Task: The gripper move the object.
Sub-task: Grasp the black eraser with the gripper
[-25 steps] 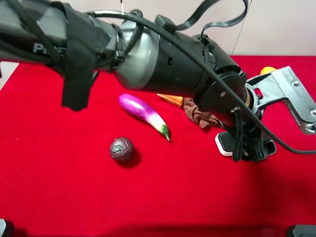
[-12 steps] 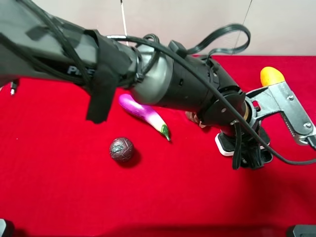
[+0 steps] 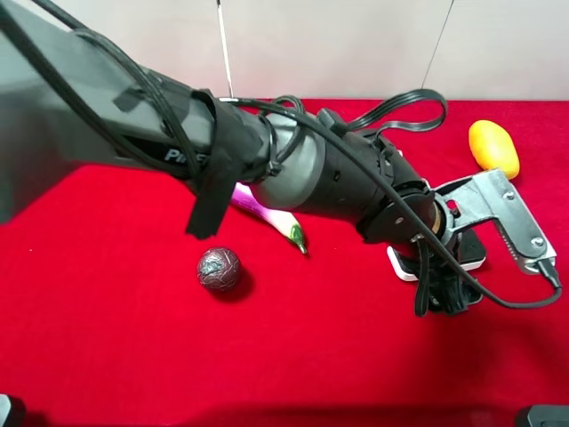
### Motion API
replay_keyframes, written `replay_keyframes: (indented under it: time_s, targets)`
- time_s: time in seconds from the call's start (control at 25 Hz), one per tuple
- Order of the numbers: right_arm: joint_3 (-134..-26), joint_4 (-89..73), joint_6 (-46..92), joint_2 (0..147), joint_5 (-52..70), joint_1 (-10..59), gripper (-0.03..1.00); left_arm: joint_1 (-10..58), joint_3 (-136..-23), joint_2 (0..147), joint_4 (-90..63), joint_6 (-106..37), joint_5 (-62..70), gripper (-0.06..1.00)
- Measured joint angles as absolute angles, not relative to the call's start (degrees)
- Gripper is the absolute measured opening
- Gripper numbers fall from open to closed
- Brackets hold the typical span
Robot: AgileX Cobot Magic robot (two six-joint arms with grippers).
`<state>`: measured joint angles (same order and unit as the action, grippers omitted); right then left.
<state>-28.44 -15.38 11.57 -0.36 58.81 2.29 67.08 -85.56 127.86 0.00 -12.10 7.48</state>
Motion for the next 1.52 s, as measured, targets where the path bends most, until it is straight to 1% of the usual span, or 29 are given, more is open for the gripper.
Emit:
replay_keyframes:
  time_s: [0.32, 0.72, 1.52]
  targets:
    - [-28.4, -15.4, 11.6, -0.4, 58.8, 2.3, 0.63, 67.0, -85.6, 129.3, -0.9, -12.1, 7.3, 0.98]
    - [-28.4, -15.4, 11.6, -0.4, 58.8, 2.3, 0.63, 65.1, -85.6, 130.2, -0.9, -12.1, 7.3, 0.98]
    - [-28.4, -15.4, 11.6, -0.4, 58.7, 2.3, 0.63, 65.0, -85.6, 131.7, -0.9, -11.3, 7.3, 0.98]
